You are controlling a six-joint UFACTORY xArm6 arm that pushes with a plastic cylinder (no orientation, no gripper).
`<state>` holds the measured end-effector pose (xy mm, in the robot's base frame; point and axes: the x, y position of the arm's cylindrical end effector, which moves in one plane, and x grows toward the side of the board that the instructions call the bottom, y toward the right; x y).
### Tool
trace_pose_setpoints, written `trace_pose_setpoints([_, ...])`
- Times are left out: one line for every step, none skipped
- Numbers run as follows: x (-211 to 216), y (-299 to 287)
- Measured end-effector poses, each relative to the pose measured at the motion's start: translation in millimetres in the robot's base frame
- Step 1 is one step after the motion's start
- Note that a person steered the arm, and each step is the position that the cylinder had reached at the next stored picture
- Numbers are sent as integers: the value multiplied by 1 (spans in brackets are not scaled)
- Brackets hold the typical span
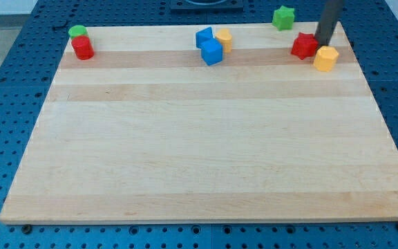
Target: Slide the red star to the left and a bit down
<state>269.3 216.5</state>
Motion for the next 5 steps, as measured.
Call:
trace_pose_setpoints([-5,-28])
trace_pose_setpoints([-12,-55])
trace_pose_setpoints([-20,-55])
trace_pose_setpoints([-29,-55])
trace_pose_setpoints([-32,-72])
